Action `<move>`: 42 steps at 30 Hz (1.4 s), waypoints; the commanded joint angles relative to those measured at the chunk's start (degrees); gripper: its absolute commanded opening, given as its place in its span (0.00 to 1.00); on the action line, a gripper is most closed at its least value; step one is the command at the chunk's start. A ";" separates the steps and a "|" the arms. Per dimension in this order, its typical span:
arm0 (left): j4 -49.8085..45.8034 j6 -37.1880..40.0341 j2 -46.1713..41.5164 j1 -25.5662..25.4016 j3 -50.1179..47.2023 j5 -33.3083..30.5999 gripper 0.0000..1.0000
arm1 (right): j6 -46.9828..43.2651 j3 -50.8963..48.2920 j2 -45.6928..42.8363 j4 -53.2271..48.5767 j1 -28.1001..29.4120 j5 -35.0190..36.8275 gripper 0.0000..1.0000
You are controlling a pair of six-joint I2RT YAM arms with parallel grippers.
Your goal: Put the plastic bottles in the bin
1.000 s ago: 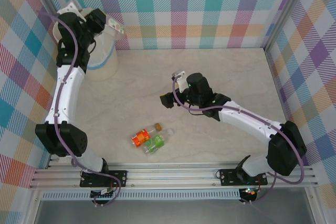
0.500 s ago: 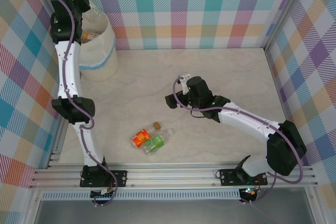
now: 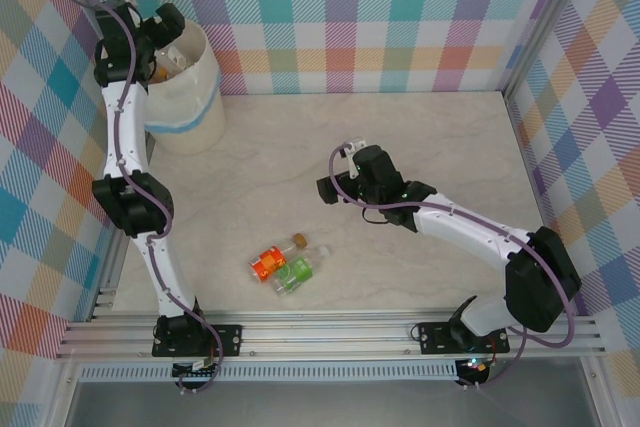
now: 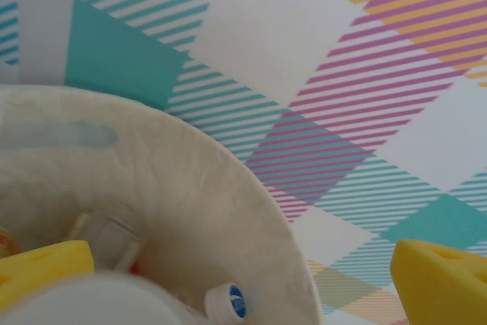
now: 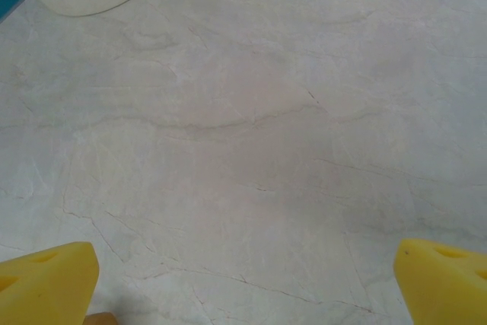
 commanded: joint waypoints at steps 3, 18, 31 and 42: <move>3.79 -6.97 -10.87 -5.73 -6.34 3.63 1.00 | 4.36 0.72 -0.52 0.37 0.09 3.46 1.00; 11.38 0.47 -35.24 -31.90 -50.95 -8.71 1.00 | 9.84 -6.30 -3.31 5.60 -1.65 7.44 1.00; -2.06 2.86 -54.45 -34.43 -78.39 -4.91 1.00 | 11.34 -6.14 -1.61 3.88 -2.12 7.65 1.00; -17.83 2.79 -61.32 -50.36 -91.21 -11.81 1.00 | 12.63 -5.27 -0.05 1.00 -2.20 8.35 1.00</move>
